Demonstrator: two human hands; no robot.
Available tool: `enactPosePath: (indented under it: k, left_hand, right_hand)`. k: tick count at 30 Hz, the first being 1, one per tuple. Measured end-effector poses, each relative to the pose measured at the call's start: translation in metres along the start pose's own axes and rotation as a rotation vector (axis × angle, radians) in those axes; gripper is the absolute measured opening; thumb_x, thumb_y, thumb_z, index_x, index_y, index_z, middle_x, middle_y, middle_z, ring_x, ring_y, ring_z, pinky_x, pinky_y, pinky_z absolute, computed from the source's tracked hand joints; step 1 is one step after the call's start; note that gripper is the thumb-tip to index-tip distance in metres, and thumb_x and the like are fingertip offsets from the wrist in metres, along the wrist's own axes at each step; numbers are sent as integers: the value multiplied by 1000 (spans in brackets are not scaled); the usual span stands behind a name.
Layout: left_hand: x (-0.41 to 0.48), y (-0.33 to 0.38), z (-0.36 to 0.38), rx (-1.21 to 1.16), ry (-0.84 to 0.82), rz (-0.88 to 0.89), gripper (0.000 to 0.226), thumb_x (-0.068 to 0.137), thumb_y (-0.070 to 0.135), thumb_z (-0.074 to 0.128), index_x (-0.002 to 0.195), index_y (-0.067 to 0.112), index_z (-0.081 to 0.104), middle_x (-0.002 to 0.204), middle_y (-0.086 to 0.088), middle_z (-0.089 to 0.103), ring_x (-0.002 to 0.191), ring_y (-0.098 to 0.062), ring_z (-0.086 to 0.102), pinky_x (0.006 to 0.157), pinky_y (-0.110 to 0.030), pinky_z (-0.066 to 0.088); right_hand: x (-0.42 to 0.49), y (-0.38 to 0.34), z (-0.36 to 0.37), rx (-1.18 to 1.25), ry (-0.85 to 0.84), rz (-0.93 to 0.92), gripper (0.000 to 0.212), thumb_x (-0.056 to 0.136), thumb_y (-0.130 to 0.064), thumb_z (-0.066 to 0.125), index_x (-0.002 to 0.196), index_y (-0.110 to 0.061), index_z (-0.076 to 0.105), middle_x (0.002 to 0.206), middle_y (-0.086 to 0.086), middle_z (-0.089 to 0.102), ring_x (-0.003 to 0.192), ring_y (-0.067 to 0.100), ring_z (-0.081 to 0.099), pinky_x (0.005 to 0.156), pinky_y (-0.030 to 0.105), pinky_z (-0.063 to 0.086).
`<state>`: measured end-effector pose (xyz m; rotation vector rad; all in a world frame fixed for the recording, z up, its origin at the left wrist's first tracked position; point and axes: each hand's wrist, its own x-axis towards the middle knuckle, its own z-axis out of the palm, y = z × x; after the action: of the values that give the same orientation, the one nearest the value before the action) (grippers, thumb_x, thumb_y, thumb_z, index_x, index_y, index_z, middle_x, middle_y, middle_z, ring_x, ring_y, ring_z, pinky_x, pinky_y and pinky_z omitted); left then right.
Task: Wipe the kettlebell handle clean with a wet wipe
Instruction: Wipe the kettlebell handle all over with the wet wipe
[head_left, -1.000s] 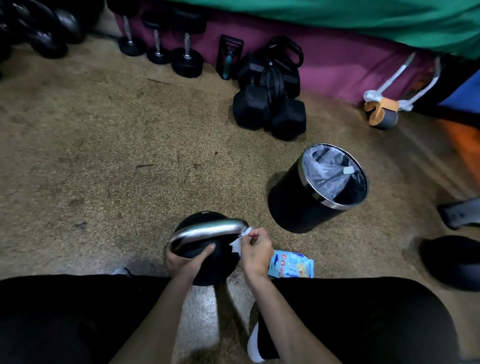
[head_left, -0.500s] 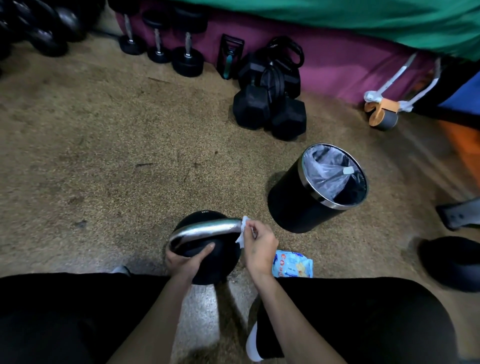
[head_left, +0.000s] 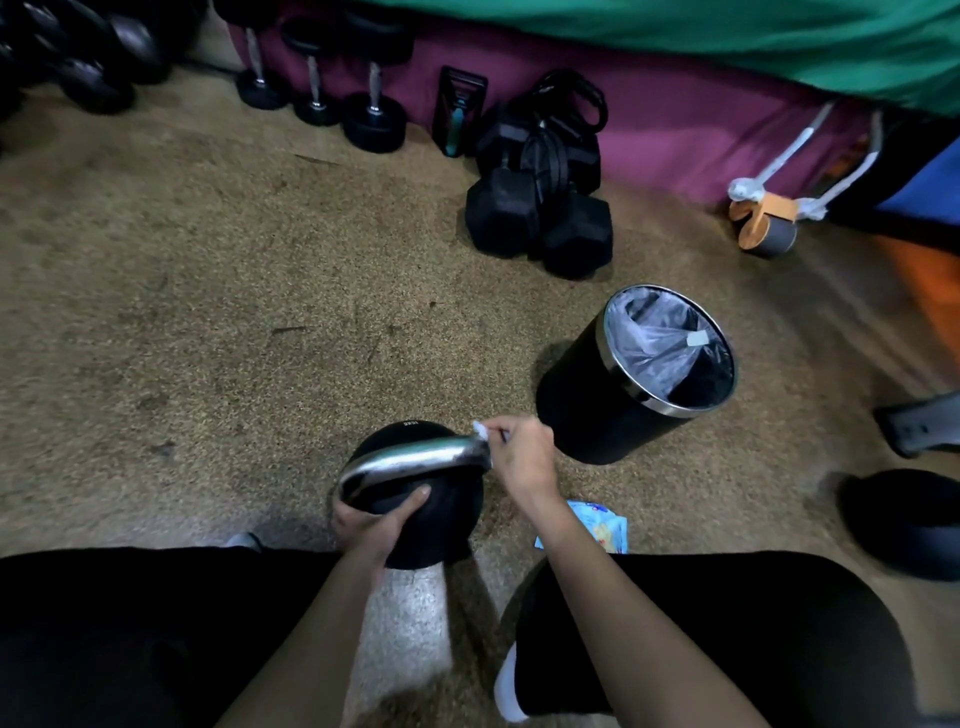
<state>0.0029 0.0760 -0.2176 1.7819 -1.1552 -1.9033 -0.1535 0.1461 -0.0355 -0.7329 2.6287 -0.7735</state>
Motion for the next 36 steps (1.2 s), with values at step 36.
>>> enactPosePath:
  k: [36]
  left_hand:
    - [2,-4,5,55,39,30,164,17,76,93,162,24,35,165,-10,46,153,-32,46,128,-51,38]
  right_hand:
    - [80,-37,-14,-563,-784,-71,33,84,5,53,108,-11,70,114,1,68,85,9,57,69,21,48]
